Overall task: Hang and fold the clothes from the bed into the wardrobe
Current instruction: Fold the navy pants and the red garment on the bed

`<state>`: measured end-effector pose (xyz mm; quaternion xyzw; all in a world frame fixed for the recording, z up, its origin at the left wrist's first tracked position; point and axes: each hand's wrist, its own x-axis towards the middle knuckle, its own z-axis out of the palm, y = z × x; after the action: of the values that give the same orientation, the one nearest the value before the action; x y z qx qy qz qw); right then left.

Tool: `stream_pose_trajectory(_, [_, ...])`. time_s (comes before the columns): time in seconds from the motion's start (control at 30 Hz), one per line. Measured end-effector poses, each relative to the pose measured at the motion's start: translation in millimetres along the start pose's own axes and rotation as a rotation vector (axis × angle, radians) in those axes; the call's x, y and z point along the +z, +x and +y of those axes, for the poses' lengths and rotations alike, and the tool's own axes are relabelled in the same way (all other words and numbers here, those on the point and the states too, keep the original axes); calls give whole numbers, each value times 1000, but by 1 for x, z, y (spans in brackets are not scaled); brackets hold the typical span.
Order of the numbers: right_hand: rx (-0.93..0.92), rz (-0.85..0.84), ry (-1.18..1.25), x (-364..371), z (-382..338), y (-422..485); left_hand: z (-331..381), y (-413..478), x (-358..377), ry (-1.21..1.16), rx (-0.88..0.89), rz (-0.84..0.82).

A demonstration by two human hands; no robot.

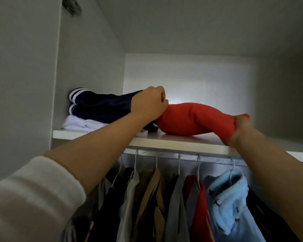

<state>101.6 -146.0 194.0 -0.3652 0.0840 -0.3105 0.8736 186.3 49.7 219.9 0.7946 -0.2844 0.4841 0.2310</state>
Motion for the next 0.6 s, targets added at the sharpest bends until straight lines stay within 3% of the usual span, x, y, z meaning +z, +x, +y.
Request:
stream_pose_trajectory(0.1, [-81, 113, -22, -3, 0, 20, 2, -1, 13, 178, 186, 168])
stream_pose_trajectory(0.2, [-93, 157, -145, -4, -2, 26, 3, 0, 18, 336, 277, 144])
stream_pose_trajectory(0.37, [84, -71, -339, 1, -3, 7, 2, -8, 26, 525, 127, -56])
stream_pose_trajectory(0.47, [129, -117, -292, -2, -10, 2, 2, -10, 26, 557, 71, -136])
stream_pose_trajectory(0.53, [20, -18, -272, -3, -9, 6, 3, -13, 25, 563, 64, -158])
stream_pose_trajectory(0.6, [-302, 253, -477, -5, -6, 14, 3, -15, 25, 569, 62, -164])
